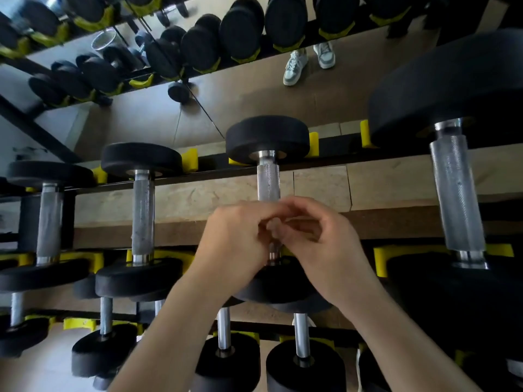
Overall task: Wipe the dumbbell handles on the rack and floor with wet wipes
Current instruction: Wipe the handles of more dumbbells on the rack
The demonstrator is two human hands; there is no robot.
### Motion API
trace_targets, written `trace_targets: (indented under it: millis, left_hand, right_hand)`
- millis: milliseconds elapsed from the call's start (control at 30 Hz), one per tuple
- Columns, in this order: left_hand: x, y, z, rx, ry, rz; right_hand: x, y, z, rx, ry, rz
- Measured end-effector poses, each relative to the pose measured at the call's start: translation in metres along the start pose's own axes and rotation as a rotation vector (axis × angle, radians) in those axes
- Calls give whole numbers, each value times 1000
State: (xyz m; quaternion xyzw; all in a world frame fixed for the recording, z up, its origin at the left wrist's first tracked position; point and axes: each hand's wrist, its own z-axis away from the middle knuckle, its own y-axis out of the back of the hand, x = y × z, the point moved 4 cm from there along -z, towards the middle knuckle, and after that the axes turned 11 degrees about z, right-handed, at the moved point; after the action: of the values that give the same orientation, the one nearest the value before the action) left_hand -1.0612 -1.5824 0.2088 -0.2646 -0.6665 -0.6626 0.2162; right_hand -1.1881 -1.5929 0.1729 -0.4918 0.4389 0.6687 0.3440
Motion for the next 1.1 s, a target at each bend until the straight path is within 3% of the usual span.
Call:
trace_targets:
  millis: [67, 167, 300, 400, 600, 800, 967, 1100]
  left_hand:
    - [-2, 5, 2, 61, 131, 165]
    - [-3, 10, 14, 161, 225, 394]
    - [0, 3, 40, 218, 197, 145]
    - [-8, -8, 51, 225, 277, 212]
    - [-11, -18, 55, 370, 301, 261]
    - [-10, -21, 61, 454, 283, 287]
    - [-11, -21, 62, 480, 264, 263]
    - [-10, -21, 61, 479, 271, 286]
  right_hand:
    - [-4, -4, -7, -4, 30, 0]
    - [-2, -9, -14, 88, 116, 259]
    - [-11, -12, -41, 358, 224, 407]
    - [-19, -9, -62, 569, 288, 365]
    - [8, -16, -8, 346, 207, 405]
    - [-5, -11, -60, 548, 33, 142]
    - [11, -14, -9, 203, -67, 266]
    - [-1, -9, -48, 368, -110, 137]
